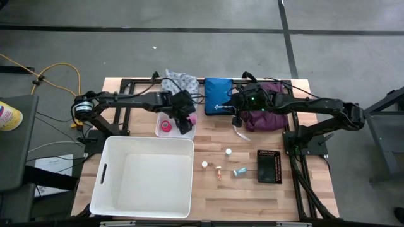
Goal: Pick & place medical supplies in basket/bin
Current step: Put the pink bandage into the white bin, then put the top blue pill bottle into the black bin
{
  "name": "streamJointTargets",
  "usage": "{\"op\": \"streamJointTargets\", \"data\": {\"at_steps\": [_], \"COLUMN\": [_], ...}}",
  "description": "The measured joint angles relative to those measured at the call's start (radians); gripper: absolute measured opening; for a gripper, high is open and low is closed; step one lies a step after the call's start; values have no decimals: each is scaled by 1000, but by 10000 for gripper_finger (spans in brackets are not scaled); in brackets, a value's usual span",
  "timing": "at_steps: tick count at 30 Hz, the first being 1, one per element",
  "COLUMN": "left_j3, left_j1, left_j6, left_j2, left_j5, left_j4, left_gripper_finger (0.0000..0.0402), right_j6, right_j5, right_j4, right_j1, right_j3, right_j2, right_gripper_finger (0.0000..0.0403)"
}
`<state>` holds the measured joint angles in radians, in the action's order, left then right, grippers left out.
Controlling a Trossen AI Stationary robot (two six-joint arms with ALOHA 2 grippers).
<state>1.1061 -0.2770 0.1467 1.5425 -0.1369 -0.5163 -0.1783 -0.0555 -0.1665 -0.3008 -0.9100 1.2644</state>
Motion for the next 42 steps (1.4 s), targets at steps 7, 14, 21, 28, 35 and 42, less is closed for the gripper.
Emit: {"op": "streamJointTargets", "data": {"at_steps": [7, 14, 21, 28, 35, 42], "left_j3": [0, 0, 0, 0, 0, 0], "left_j1": [33, 34, 33, 33, 33, 33], "left_j6": [0, 0, 0, 9, 18, 38], "left_j2": [0, 0, 0, 0, 0, 0], "left_j5": [69, 70, 71, 151, 152, 152], "left_j4": [0, -1, -4, -16, -24, -26], "left_gripper_finger": [193, 193, 193, 217, 238, 240], "right_j6": [22, 24, 24, 24, 24, 24], "right_j5": [-3, -31, -30, -30, -30, -30], "right_j4": [-1, -3, -4, -5, -12, -12], "right_j1": [0, 1, 0, 0, 1, 1], "right_j3": [0, 0, 0, 0, 0, 0], "right_j2": [0, 0, 0, 0, 1, 1], "right_gripper_finger": [55, 55, 55, 55, 55, 55]}}
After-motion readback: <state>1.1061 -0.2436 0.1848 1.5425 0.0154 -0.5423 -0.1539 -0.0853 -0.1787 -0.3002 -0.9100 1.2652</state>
